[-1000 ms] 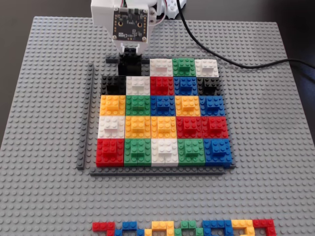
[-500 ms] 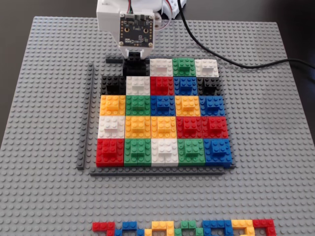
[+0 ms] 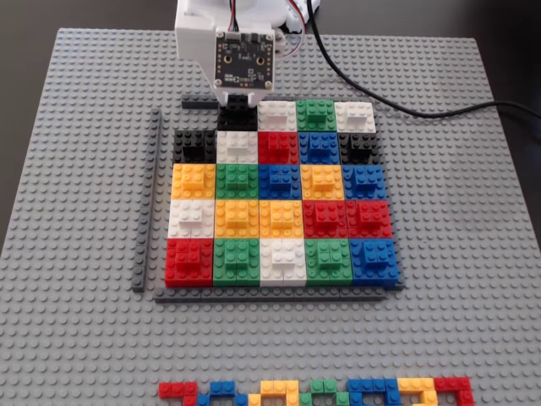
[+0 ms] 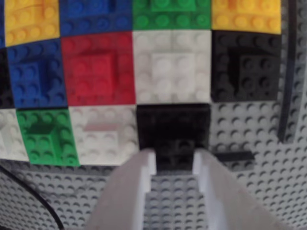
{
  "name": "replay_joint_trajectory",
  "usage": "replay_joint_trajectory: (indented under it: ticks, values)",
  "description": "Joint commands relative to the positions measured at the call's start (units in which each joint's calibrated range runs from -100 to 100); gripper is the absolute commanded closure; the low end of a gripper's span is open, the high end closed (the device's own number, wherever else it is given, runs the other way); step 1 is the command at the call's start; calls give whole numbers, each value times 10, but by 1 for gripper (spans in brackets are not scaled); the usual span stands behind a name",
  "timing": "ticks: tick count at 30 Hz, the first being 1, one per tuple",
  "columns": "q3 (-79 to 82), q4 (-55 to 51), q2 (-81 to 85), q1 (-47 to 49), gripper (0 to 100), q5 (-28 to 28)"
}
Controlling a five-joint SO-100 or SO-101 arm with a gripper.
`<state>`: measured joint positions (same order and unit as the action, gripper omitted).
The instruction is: Grab the cube and place it into the grid
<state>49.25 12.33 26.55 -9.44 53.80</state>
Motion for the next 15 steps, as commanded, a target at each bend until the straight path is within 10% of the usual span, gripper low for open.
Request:
replay_joint_trajectory:
  ticks: [1, 15]
  values:
    - [-13, 6, 2, 3, 96, -1]
    - [1, 18, -2, -3, 86, -3]
